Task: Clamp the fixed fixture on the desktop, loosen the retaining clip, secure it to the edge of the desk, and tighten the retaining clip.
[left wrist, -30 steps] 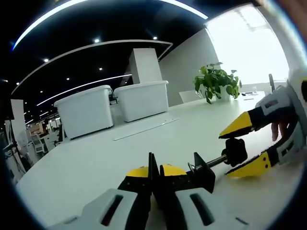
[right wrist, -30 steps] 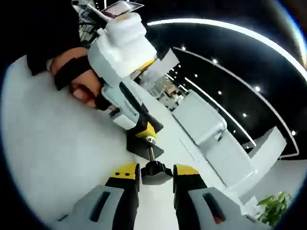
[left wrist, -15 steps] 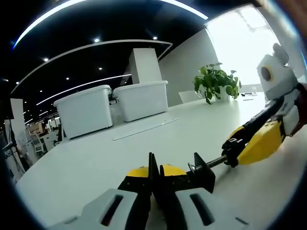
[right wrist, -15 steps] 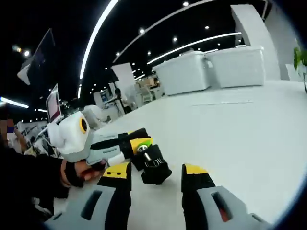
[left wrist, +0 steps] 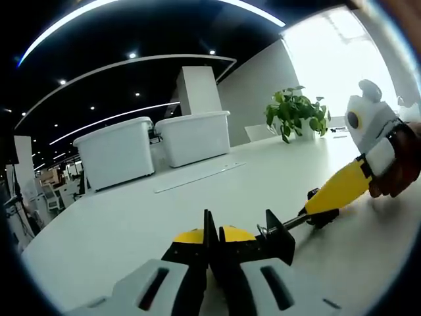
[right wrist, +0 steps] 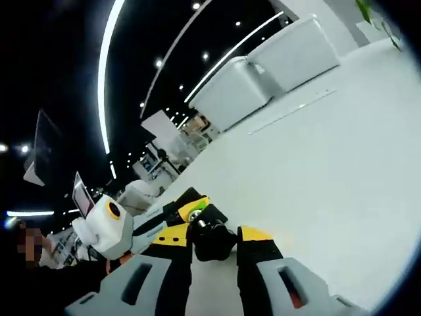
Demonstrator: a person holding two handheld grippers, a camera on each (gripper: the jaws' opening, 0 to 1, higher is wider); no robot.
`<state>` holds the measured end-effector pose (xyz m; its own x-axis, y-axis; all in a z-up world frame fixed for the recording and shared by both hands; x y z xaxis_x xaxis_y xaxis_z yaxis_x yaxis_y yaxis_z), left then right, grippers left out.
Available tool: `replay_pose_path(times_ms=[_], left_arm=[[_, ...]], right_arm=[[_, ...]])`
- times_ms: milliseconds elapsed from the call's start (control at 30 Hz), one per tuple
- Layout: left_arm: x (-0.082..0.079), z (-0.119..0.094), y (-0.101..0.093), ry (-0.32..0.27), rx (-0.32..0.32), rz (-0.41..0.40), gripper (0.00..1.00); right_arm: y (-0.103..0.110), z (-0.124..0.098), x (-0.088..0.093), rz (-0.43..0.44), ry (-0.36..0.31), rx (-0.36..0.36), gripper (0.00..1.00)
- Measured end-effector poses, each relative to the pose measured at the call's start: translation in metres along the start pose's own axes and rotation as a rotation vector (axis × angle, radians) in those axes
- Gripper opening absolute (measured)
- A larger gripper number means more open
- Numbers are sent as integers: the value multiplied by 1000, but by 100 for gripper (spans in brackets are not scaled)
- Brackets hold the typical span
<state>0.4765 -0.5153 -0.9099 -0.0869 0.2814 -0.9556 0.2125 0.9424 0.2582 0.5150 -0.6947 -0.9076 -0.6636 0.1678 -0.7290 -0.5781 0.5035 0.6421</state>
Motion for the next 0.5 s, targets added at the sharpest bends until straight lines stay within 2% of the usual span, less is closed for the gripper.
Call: replay_pose_path(times_ms=[33,100,233,300,400,433,500], left_arm=[[0,0,0,0,0,-1,7],[0,0,0,0,0,-1,7],[-1,0,0,1,0,-5,7],[-1,0,0,1,0,-5,7],[-1,0,0,1,-1,-4,7],[-1,1,0,2,-2,-4,7],[0,1,1,2,-2,-4,7]], right_arm=[[1,0,0,-57,-7,3,24],[1,1,1,-257,-14,17,23],[13,0,5,-750,-44,46,23],[11,0,6,-886,-57,80,23],[15,-1,10,-1026,-74,99,23],[17,-2,12,-1104,-87,107,23],[20,-5,16,-1173,-106,119,23]])
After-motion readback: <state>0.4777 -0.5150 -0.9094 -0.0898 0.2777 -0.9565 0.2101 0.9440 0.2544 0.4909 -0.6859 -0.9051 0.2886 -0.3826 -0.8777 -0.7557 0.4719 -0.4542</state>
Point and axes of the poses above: the point that each gripper's makers call its tool centre point, and the gripper's own axes: z roughly forward along the fingers, y roughly to its left, x roughly out of its underside, the point moved 10 cm from there along -z, roughly backward along the fingers, and after that the axes turned 4 degrees about z, right-handed, at the moved point
